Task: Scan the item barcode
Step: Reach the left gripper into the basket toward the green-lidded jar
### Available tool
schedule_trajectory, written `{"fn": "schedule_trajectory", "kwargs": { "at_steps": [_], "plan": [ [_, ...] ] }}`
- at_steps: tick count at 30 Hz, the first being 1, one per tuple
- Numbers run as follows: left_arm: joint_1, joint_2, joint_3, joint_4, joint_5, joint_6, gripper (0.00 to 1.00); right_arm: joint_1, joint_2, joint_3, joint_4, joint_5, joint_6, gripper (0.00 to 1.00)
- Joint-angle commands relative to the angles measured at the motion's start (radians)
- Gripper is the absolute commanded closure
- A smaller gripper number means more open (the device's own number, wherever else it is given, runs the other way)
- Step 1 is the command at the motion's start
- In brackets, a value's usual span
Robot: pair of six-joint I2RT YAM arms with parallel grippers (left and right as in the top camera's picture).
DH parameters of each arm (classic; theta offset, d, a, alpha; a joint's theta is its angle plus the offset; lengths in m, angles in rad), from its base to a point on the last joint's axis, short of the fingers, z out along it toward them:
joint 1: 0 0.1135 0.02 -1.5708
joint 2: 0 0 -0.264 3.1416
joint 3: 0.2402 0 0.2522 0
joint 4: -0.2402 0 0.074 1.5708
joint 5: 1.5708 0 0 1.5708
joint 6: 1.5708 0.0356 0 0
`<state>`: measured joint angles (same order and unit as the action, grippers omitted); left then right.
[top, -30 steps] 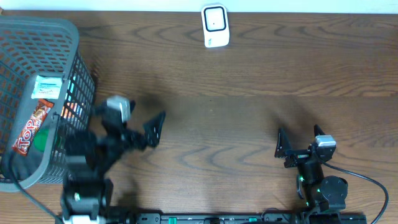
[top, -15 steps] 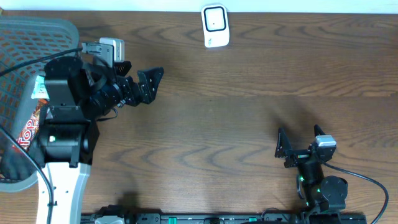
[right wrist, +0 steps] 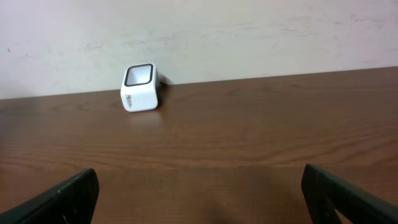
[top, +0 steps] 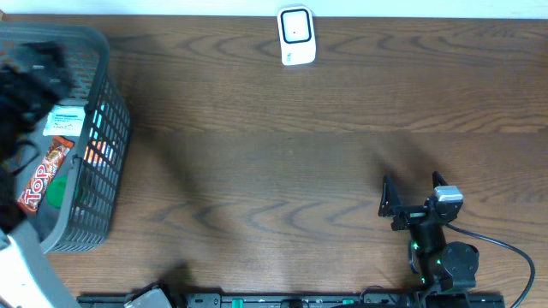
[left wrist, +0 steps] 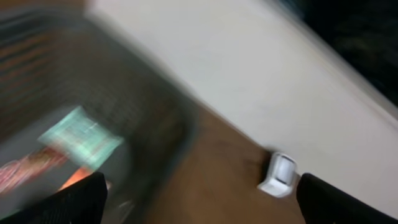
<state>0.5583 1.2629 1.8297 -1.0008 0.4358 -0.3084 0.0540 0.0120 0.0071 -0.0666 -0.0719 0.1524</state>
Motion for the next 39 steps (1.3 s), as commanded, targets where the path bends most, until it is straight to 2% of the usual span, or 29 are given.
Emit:
{"fn": "schedule_trajectory", "kwargs": {
  "at_steps": [1, 4, 8, 11, 17, 21, 27, 39],
  "plan": [
    [0.075, 0.073, 0.001, -0.097, -0.134, -0.047, 0.02, 0.006, -0.005, -0.002, -0.004, 0.003, 0.011, 0.01],
    [0.089, 0.112, -0.003, -0.179, -0.289, -0.055, 0.02, 0.006, -0.005, -0.002, -0.004, 0.003, 0.011, 0.01],
    [0.089, 0.180, -0.006, -0.297, -0.443, -0.216, 0.02, 0.006, -0.005, -0.002, -0.004, 0.003, 0.011, 0.01],
    [0.089, 0.232, -0.006, -0.344, -0.482, -0.273, 0.02, 0.006, -0.005, -0.002, -0.004, 0.003, 0.011, 0.01],
    [0.089, 0.348, -0.013, -0.391, -0.482, -0.285, 0.02, 0.006, -0.005, -0.002, -0.004, 0.003, 0.011, 0.01],
    [0.089, 0.389, -0.051, -0.389, -0.494, -0.284, 0.02, 0.006, -0.005, -0.002, -0.004, 0.003, 0.011, 0.01],
    [0.089, 0.395, -0.166, -0.333, -0.607, -0.284, 0.02, 0.006, -0.005, -0.002, -0.004, 0.003, 0.011, 0.01],
    [0.092, 0.395, -0.379, -0.187, -0.608, -0.285, 0.02, 0.006, -0.005, -0.002, -0.004, 0.003, 0.011, 0.01]
  ]
}}
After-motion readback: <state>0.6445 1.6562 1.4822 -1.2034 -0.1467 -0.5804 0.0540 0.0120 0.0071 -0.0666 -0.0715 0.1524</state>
